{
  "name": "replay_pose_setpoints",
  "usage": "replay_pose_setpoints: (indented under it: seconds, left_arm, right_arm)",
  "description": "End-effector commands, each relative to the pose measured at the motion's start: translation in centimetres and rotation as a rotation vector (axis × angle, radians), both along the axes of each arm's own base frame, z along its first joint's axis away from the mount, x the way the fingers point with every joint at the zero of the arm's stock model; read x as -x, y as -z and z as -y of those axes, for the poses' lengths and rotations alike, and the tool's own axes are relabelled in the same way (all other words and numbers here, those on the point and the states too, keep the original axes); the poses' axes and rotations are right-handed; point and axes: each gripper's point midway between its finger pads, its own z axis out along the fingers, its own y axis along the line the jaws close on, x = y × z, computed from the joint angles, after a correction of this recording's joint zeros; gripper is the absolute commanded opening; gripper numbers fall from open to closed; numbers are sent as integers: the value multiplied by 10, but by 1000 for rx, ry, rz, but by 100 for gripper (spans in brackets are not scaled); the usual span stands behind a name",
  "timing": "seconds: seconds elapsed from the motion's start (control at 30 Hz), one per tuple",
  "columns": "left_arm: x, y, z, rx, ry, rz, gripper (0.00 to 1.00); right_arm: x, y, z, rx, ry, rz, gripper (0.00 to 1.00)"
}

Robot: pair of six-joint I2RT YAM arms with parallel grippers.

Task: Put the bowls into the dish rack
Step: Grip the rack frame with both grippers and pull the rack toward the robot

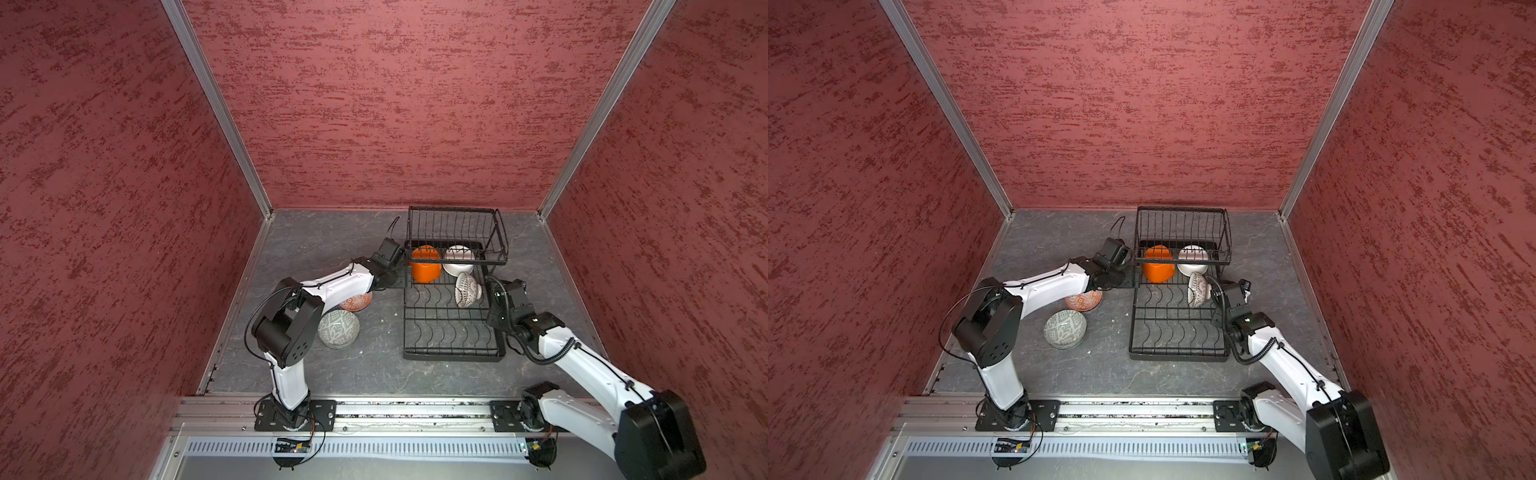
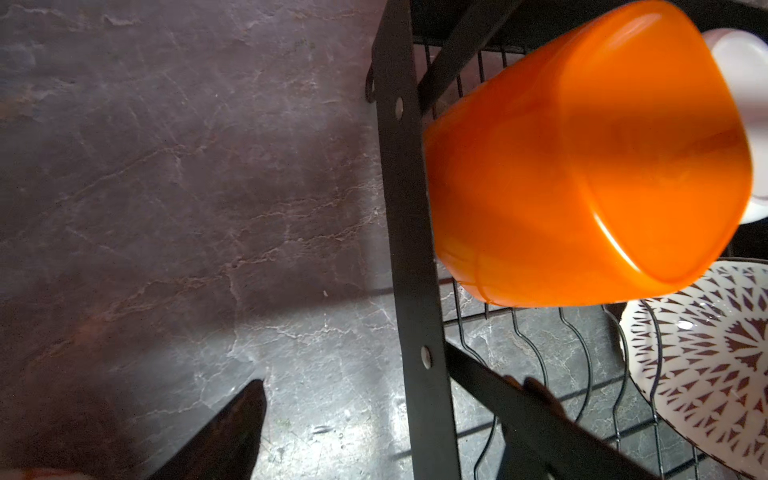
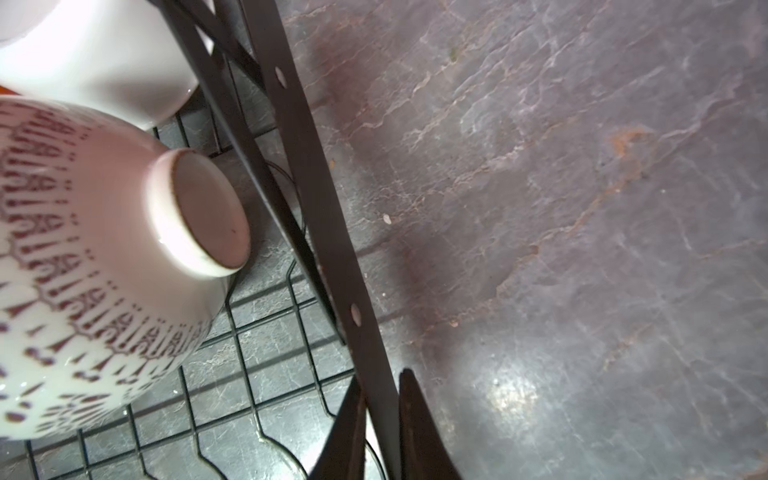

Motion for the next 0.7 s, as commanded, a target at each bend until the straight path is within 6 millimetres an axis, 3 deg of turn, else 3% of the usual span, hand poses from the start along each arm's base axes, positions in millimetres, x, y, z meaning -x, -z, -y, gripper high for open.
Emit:
replay_pose_setpoints:
  seconds: [0.0,0.33,0.67]
  left_arm:
    - [-9,0,-28,-39,-74,14,86]
    - [-10,-1,-44,-33,-115,12,86]
    - [-8,-2,-55,-27,-137,10,86]
  right_arm:
    - [-12,-2,4,9,27,33,13]
    - [-49,-1,-1,59,-19,51,4]
    - [-87,-5,-3,118,-62,35,12]
